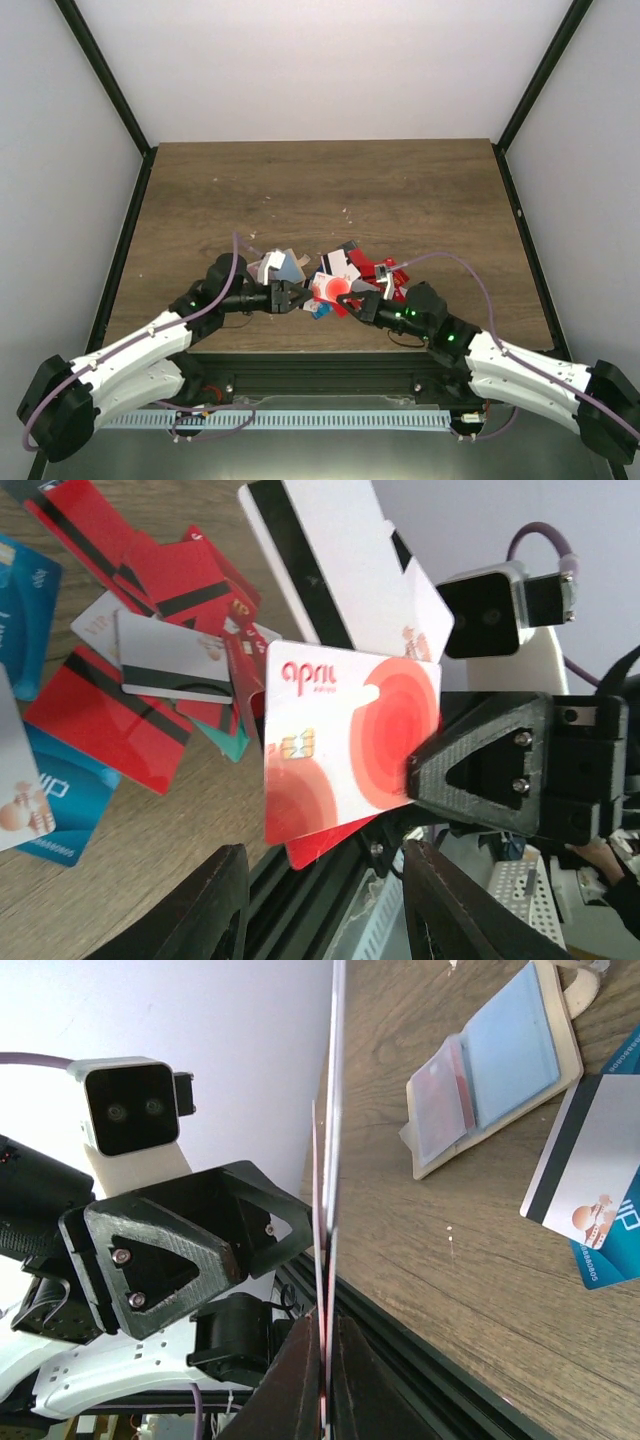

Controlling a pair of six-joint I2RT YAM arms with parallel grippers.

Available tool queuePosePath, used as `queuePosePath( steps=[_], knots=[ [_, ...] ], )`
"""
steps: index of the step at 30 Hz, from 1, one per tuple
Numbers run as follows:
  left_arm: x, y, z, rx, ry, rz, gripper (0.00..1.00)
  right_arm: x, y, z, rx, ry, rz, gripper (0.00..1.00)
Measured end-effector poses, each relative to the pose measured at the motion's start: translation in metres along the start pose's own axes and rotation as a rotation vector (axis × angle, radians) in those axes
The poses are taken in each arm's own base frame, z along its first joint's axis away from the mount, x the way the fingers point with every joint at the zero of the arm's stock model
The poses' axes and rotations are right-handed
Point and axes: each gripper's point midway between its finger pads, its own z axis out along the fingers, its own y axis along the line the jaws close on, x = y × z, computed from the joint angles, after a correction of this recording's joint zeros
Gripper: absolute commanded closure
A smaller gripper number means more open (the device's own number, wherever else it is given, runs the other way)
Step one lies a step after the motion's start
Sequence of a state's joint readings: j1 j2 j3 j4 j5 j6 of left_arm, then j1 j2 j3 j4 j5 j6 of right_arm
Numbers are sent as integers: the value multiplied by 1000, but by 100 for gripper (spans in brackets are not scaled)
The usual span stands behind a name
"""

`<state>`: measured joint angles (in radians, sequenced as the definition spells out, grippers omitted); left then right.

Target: Put the credit cards into the card holder

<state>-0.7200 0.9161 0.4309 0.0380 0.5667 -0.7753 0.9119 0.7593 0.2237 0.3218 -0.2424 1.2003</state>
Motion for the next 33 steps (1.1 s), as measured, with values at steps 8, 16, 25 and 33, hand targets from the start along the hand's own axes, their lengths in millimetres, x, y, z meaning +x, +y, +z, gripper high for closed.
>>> queuePosePath(
  steps=[8, 16, 25, 33],
  knots=[
    [-5, -13, 5, 78, -1, 3, 56, 6, -5, -1, -11, 20, -8, 99],
    [-5, -8, 7, 63, -4, -6, 52, 6, 0, -4, -41, 13, -15, 99],
    [-4, 1, 10, 28, -2, -26, 52, 6, 6, -5, -77, 13, -10, 99],
    [1, 0, 14, 64, 17, -40, 53, 14, -10, -1, -60, 38, 22, 99]
  ],
)
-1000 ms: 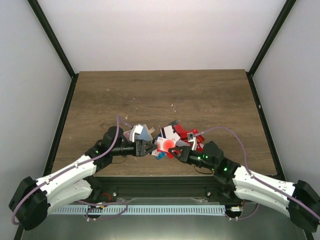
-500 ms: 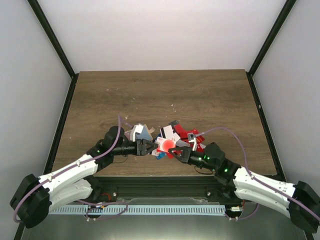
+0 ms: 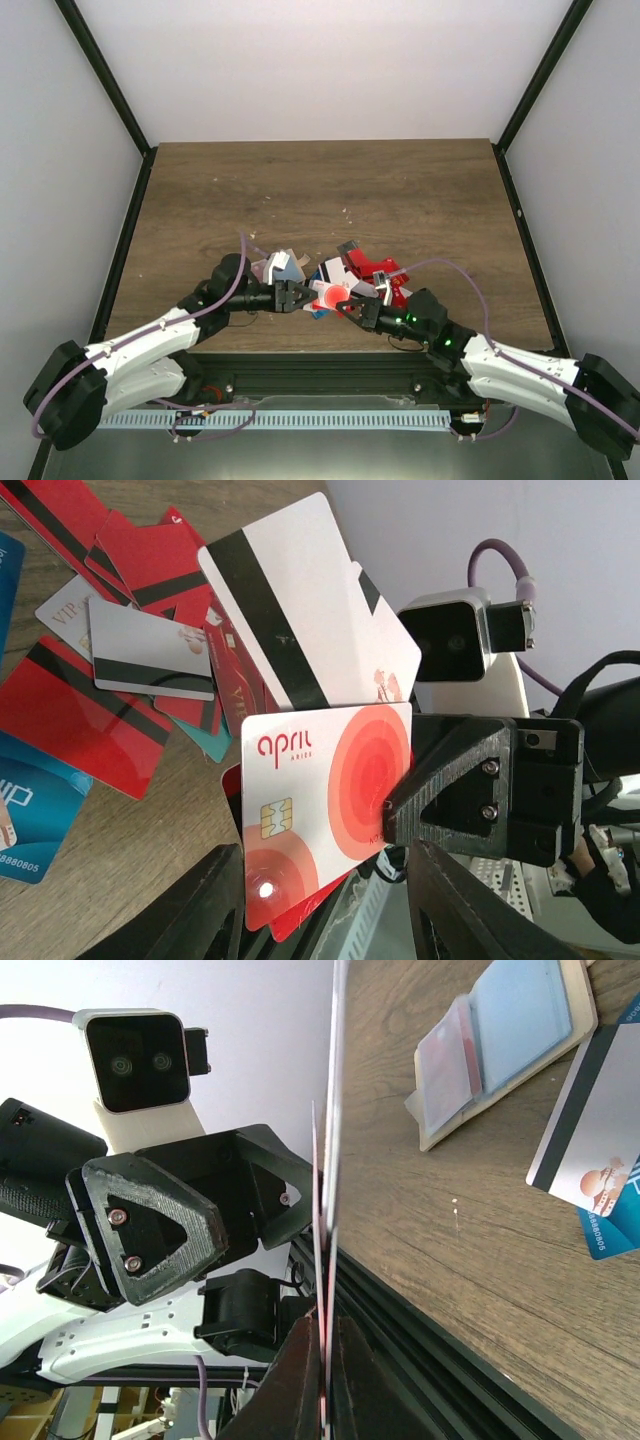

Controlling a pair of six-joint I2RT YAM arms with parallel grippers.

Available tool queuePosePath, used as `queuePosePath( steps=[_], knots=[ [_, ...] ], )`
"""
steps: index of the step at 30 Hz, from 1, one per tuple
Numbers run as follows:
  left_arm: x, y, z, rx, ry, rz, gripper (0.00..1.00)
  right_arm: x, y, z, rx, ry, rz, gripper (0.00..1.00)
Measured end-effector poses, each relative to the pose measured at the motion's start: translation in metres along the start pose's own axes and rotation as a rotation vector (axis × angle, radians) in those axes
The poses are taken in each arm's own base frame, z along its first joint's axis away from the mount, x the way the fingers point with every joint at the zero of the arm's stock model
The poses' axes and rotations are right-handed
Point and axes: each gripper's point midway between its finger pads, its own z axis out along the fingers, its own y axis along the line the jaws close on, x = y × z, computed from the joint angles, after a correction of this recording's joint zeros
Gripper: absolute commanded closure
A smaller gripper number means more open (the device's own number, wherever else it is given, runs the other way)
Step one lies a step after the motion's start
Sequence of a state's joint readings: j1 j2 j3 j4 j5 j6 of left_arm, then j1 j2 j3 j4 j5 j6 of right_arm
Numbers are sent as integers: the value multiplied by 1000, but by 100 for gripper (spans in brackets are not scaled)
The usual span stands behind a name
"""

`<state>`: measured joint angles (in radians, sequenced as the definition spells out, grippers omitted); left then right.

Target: Put the credit cards into the card holder

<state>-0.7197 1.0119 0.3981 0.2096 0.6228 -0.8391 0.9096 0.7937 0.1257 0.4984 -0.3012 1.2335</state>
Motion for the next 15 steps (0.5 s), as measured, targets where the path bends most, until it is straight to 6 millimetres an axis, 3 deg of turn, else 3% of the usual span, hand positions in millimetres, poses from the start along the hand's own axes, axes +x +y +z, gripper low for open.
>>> queuePosePath(
  steps=[15],
  knots=[
    [1, -8, 0, 41, 12, -7, 59, -2, 4, 0, -25, -10, 1, 99]
  ],
)
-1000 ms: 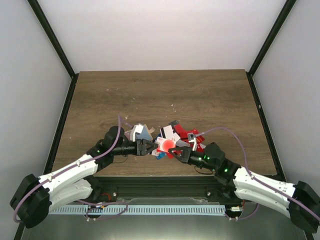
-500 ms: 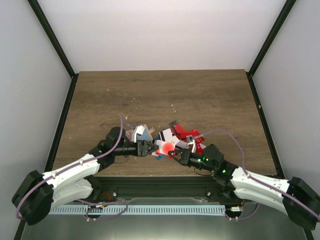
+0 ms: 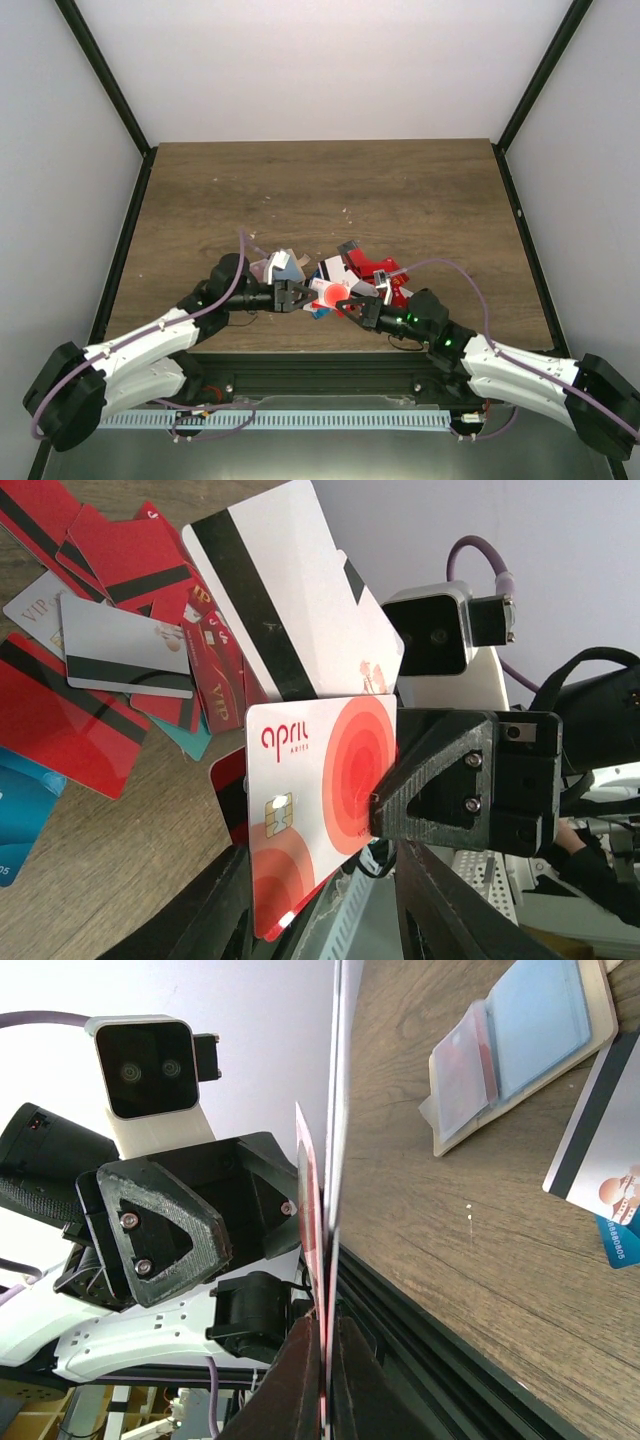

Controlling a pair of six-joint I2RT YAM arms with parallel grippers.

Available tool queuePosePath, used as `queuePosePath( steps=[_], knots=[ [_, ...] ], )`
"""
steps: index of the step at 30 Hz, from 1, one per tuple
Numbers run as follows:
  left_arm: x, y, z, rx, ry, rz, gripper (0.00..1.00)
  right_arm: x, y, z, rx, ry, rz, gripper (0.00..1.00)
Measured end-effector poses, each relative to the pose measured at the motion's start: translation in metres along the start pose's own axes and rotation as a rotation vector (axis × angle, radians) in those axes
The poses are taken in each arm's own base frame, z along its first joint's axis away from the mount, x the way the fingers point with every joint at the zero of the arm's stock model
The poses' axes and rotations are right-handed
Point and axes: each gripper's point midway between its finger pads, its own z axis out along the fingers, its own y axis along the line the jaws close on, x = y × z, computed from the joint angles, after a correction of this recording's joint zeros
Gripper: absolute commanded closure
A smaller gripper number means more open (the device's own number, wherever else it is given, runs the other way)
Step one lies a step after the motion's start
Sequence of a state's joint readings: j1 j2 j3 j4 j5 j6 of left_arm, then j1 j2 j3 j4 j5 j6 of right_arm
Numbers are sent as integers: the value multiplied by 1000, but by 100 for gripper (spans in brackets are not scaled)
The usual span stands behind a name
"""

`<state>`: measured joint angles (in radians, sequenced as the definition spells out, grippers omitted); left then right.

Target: Put the credit cards into the card holder

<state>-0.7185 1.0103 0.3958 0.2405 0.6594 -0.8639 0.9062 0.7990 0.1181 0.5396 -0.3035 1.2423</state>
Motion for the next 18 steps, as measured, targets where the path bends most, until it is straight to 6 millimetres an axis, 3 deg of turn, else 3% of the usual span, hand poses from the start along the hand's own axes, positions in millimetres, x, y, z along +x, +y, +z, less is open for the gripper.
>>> queuePosePath(
  steps=[4, 8, 18],
  knots=[
    [1, -2, -3, -2, -1, 1, 61, 0, -1, 0, 2, 1, -2, 99],
    [2, -1, -4, -8, 4, -2, 71, 1, -5, 2, 17, 7, 1, 99],
    [2, 4, 5, -1, 18, -15, 80, 2, -10, 3, 34, 9, 7, 99]
  ],
)
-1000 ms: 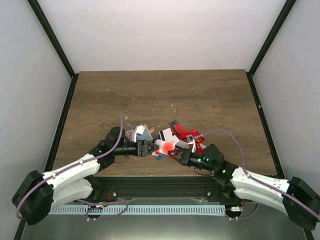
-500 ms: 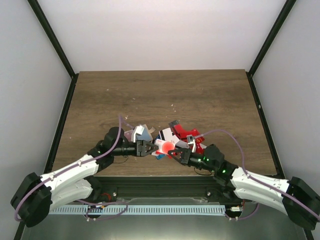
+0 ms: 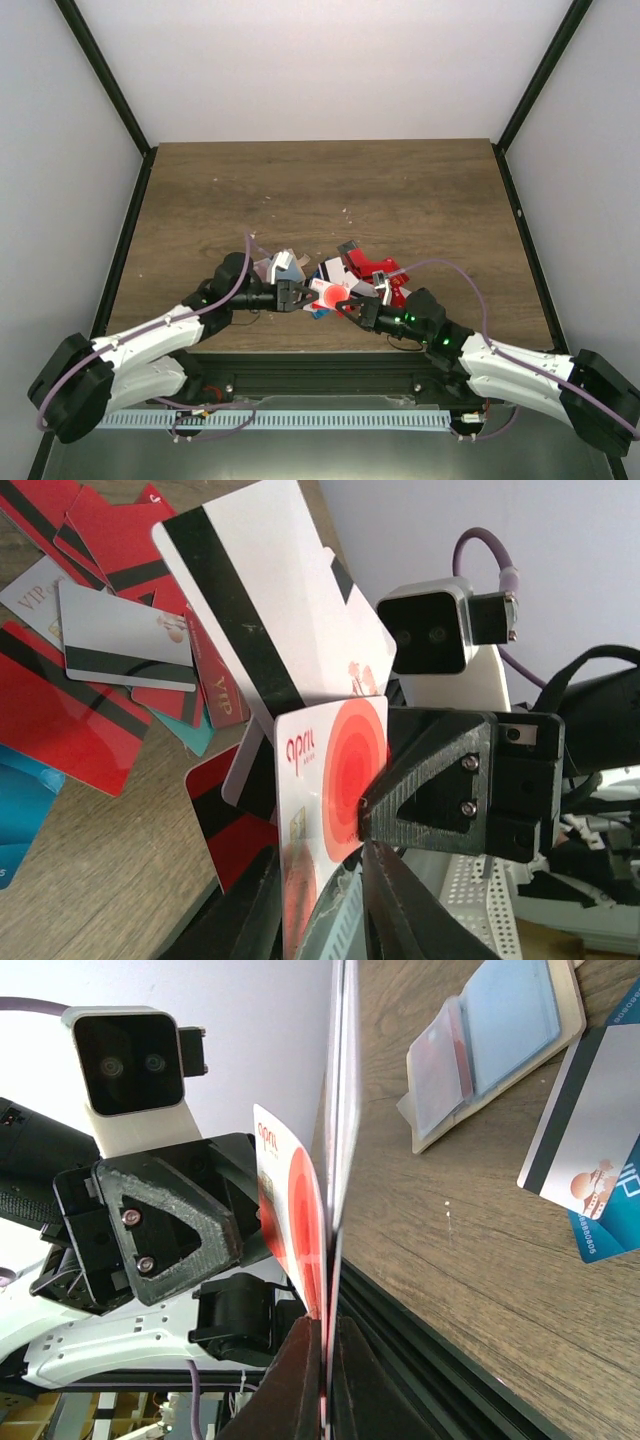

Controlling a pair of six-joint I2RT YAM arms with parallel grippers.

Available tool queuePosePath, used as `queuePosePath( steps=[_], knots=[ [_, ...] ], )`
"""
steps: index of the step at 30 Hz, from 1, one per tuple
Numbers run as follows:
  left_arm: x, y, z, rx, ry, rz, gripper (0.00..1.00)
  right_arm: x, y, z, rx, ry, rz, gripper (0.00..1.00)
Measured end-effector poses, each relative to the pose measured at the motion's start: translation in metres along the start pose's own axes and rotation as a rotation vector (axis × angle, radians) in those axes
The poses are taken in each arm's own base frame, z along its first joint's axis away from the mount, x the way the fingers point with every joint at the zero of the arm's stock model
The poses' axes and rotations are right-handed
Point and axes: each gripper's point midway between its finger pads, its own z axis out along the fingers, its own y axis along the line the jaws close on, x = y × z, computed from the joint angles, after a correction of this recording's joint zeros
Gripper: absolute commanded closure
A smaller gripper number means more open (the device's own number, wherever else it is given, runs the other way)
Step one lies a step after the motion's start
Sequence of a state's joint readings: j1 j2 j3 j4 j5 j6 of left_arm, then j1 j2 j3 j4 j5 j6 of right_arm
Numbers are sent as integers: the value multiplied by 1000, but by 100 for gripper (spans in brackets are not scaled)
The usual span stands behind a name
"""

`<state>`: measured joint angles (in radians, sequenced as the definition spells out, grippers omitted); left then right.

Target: Put the credit cards into the card holder

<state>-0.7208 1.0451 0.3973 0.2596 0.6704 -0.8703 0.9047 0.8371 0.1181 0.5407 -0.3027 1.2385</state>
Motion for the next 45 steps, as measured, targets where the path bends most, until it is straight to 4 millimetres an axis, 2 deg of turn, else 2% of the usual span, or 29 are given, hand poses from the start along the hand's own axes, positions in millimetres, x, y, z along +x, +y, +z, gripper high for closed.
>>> queuePosePath(
  steps=[4, 7, 8, 9, 10, 12, 15, 17, 20, 22, 24, 27, 29, 33, 41, 45],
  knots=[
    [1, 4, 7, 5, 16, -15, 94, 0, 0, 0, 0, 0, 1, 99],
    [2, 8, 11, 4, 27, -27, 96, 0, -1, 0, 3, -2, 8, 98],
    [1, 8, 12, 11, 27, -22, 96, 0, -3, 0, 11, -4, 13, 94],
    [2, 8, 13, 13, 29, -21, 96, 0, -6, -1, 19, -6, 18, 88],
    [2, 9, 15, 13, 31, -22, 96, 0, -8, -1, 23, -8, 23, 77],
    [2, 11, 18, 18, 38, -21, 96, -1, -16, -3, 44, -13, 44, 45],
    [5, 20, 25, 8, 52, -30, 96, 3, -40, -7, 110, -18, 96, 22],
    [10, 33, 29, -19, 67, -52, 96, 7, -57, -11, 166, -16, 125, 15],
    [17, 52, 36, -65, 92, -83, 96, 10, -78, -15, 248, -21, 161, 10],
    [20, 60, 38, -87, 104, -91, 96, 10, -87, -18, 304, -28, 161, 7],
    [19, 63, 39, -107, 112, -85, 96, 5, -88, -19, 347, -42, 134, 5],
    [4, 56, 40, -140, 95, -33, 96, -13, -69, -19, 361, -87, 50, 1],
    [-10, 44, 39, -141, 67, 21, 96, -27, -47, -19, 343, -119, -35, 0],
    [-22, 22, 32, -129, 53, 101, 96, -43, -11, -14, 301, -125, -215, 0],
    [-31, -5, 17, -179, 110, 206, 96, -57, 23, -4, 301, -80, -480, 0],
    [-25, -16, 6, -178, 148, 227, 96, -51, 30, 0, 274, -25, -564, 2]
  ],
)
